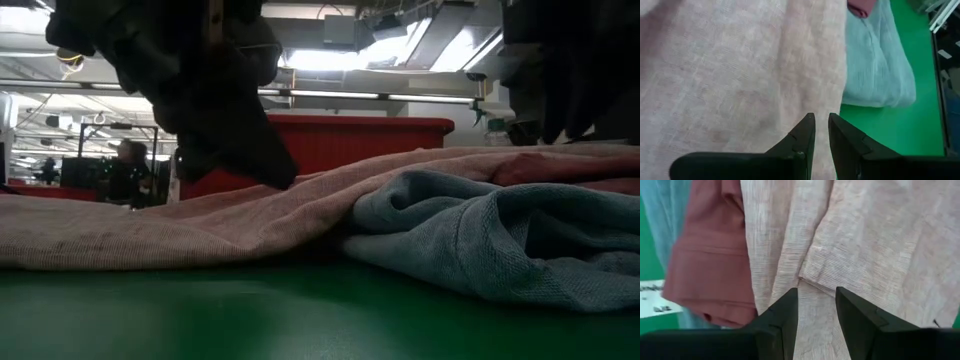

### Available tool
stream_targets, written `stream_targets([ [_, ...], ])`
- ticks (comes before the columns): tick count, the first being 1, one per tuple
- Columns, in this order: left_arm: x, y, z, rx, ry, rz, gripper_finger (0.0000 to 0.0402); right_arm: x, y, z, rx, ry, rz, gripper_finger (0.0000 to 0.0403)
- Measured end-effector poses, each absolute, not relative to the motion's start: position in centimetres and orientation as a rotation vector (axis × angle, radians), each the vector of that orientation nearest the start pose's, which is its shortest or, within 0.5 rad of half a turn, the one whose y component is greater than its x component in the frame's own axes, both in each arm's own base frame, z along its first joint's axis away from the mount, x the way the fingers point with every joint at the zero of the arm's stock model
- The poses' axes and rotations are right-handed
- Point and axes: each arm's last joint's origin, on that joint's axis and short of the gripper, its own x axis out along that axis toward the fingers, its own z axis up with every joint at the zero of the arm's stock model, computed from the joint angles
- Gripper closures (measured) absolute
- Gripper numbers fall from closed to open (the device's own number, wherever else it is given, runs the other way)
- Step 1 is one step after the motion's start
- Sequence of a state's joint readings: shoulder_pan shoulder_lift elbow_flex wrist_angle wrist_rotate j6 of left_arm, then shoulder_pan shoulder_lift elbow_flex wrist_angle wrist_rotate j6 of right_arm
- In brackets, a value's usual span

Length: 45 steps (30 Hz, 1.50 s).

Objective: Fold Laundry from Bin
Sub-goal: Fold the pink shirt from the red laundry basket

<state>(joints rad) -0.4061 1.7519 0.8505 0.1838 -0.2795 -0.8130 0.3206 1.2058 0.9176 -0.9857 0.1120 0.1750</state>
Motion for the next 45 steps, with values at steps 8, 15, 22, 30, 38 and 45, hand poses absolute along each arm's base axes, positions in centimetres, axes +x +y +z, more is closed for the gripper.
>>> stream_targets([
  [8, 31.5, -12.6, 14.7, -0.520, 0.646, 0.184, 0.0351, 21.2, 6.7, 23.4, -0.188, 1.248, 0.115, 0.0272],
  [15, 31.5, -12.5, 14.7, -0.517, 0.639, 0.193, 0.0351, 21.2, 6.6, 23.3, -0.220, 1.254, 0.079, 0.0272],
  [22, 31.5, -12.5, 14.7, -0.509, 0.628, 0.212, 0.0351, 21.2, 6.6, 23.2, -0.213, 1.260, 0.087, 0.0272],
  [30, 31.5, -12.4, 14.7, -0.503, 0.616, 0.229, 0.0351, 21.6, 6.7, 22.7, -0.211, 1.283, 0.084, 0.0358],
  [38, 31.6, -12.4, 14.7, -0.499, 0.608, 0.241, 0.0351, 22.0, 6.5, 23.4, -0.285, 1.231, -0.015, 0.0378],
  [45, 31.6, -12.2, 14.8, -0.475, 0.568, 0.305, 0.0351, 22.9, 4.2, 24.5, -0.376, 1.124, -0.343, 0.0396],
])
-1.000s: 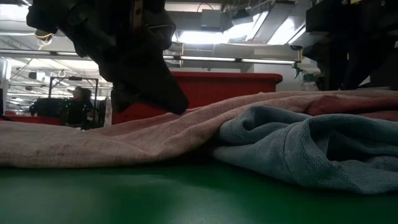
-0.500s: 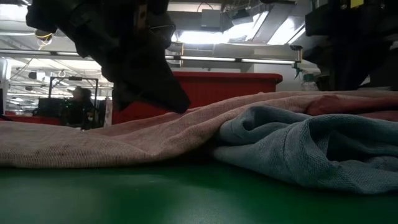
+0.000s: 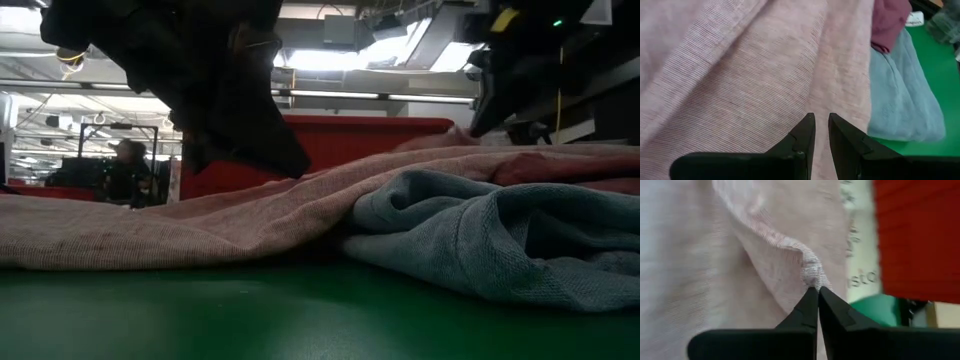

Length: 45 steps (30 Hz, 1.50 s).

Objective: Fold Laundry from Bin
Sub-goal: Fold the pink shirt from the red laundry basket

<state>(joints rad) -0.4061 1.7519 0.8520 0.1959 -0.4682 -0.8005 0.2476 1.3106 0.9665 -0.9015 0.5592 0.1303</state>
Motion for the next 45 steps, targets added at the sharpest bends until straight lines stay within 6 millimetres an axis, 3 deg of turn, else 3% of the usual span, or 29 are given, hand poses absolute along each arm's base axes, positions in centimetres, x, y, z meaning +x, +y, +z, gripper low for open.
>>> stream_targets([
  [10, 32.0, -10.9, 14.8, -0.471, 0.536, 0.377, 0.0351, 23.4, -0.6, 24.5, -0.263, 1.153, -0.528, 0.0382],
  [17, 32.4, -9.7, 14.8, -0.481, 0.528, 0.411, 0.0351, 23.4, -2.4, 24.6, -0.219, 1.156, -0.593, 0.0382],
  [23, 32.6, -9.1, 14.8, -0.487, 0.524, 0.431, 0.0351, 24.3, -2.7, 25.0, -0.187, 1.056, -0.605, 0.0381],
  [30, 32.6, -9.0, 14.8, -0.487, 0.524, 0.432, 0.0351, 25.7, -2.5, 25.7, -0.188, 0.924, -0.493, 0.0381],
  [45, 32.6, -8.7, 14.8, -0.391, 0.529, 0.439, 0.0350, 25.7, -2.5, 25.7, -0.186, 0.922, -0.494, 0.0381],
])
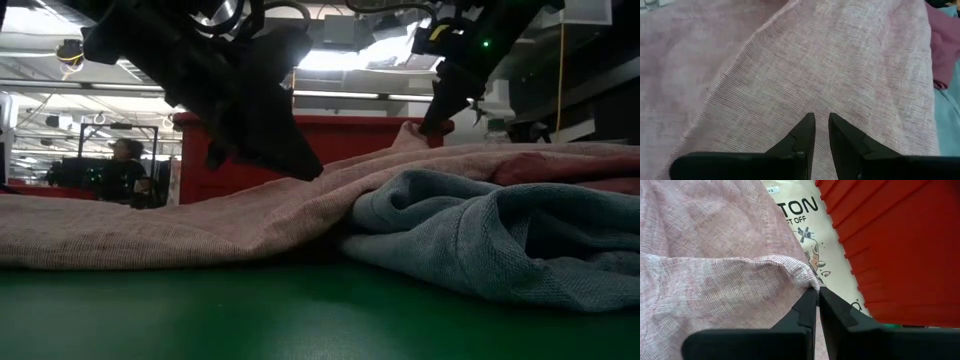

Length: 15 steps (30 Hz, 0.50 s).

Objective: Fold Laundry from Bin
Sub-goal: Fold the pink shirt from the red laundry basket

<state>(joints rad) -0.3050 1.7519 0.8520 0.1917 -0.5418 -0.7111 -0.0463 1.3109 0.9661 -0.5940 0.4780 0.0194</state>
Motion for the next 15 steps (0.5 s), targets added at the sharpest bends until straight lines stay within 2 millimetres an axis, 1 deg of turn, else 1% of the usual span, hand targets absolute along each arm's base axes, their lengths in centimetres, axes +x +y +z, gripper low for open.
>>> stream_targets([
  [2, 32.6, -8.7, 14.9, -0.366, 0.527, 0.445, 0.0343, 25.7, -2.5, 25.7, -0.183, 0.924, -0.487, 0.0378],
  [4, 32.6, -8.6, 14.9, -0.334, 0.513, 0.472, 0.0329, 25.7, -2.5, 25.6, -0.174, 0.926, -0.470, 0.0365],
  [7, 32.7, -8.1, 15.0, -0.292, 0.490, 0.523, 0.0298, 25.7, -2.4, 25.6, -0.170, 0.929, -0.462, 0.0327],
  [11, 32.9, -6.8, 15.0, -0.234, 0.479, 0.587, 0.0259, 25.7, -2.5, 25.7, -0.189, 0.927, -0.496, 0.0270],
  [15, 33.1, -5.0, 15.7, -0.200, 0.467, 0.642, 0.0239, 25.7, -2.5, 25.7, -0.192, 0.928, -0.500, 0.0233],
])
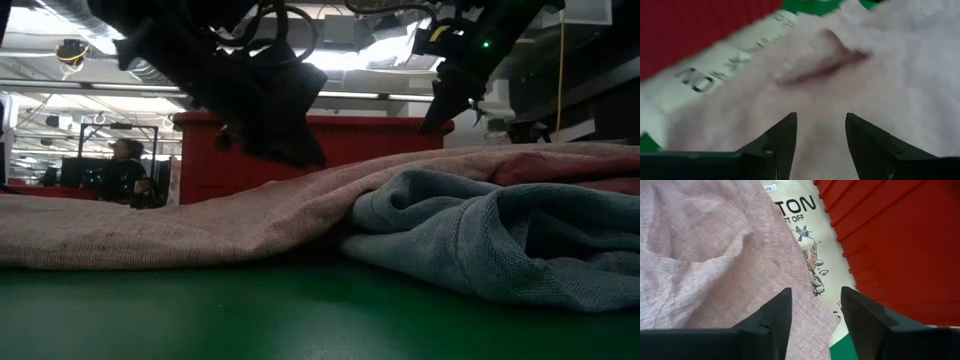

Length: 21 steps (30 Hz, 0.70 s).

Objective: Fold Laundry from Bin
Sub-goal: Fold the pink shirt from the red laundry basket

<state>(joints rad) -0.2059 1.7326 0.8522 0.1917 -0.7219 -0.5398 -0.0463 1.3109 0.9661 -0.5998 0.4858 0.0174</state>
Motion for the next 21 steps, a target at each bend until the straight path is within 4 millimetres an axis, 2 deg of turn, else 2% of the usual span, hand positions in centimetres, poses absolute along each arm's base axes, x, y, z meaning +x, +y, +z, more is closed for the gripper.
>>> stream_targets([
  [5, 32.5, -2.2, 17.5, -0.218, 0.466, 0.714, 0.0244, 25.7, -2.5, 25.6, -0.181, 0.930, -0.477, 0.0214],
  [10, 30.9, 0.2, 18.8, -0.239, 0.562, 0.733, 0.0256, 25.7, -2.5, 25.6, -0.176, 0.932, -0.468, 0.0212],
  [21, 28.0, 2.3, 17.1, -0.390, 0.914, 0.786, 0.0256, 25.7, -2.5, 25.6, -0.177, 0.934, -0.467, 0.0212],
])
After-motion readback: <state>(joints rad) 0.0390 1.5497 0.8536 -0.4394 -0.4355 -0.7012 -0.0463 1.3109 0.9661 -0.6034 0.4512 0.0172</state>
